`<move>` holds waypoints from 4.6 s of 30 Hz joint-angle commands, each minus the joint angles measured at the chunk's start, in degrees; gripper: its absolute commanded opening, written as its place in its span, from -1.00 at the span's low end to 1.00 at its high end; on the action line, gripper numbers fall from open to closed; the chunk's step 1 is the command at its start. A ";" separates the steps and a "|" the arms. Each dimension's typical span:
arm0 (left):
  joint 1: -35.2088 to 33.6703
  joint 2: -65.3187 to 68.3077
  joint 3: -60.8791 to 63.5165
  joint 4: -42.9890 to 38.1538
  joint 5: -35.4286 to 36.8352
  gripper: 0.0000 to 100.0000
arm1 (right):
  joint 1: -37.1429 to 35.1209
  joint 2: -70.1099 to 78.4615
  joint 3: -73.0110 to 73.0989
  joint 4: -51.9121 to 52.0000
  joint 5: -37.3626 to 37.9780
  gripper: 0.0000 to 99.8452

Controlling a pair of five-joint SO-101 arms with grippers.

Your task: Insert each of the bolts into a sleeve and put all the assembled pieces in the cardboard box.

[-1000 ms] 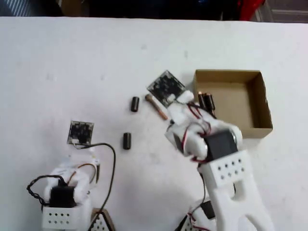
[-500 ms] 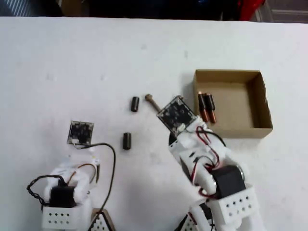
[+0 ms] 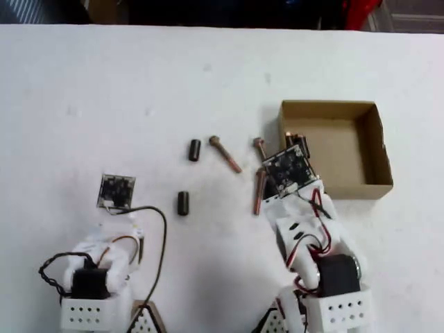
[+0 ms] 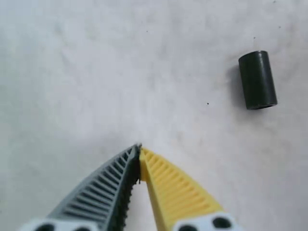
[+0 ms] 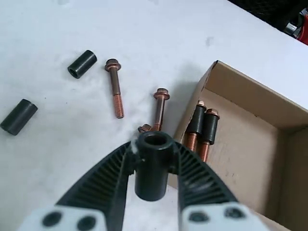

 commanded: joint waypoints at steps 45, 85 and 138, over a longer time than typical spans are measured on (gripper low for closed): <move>7.69 36.26 -48.35 -0.88 -8.53 -0.96 | 11.30 -1.10 12.84 -18.95 -7.21 -0.97; 26.42 129.36 -110.51 -4.13 44.13 -0.54 | 11.56 -1.10 16.62 -23.78 -7.21 -0.97; 22.64 148.00 -122.55 -11.69 51.08 -0.94 | 11.56 -1.10 16.70 -23.43 -6.77 -0.97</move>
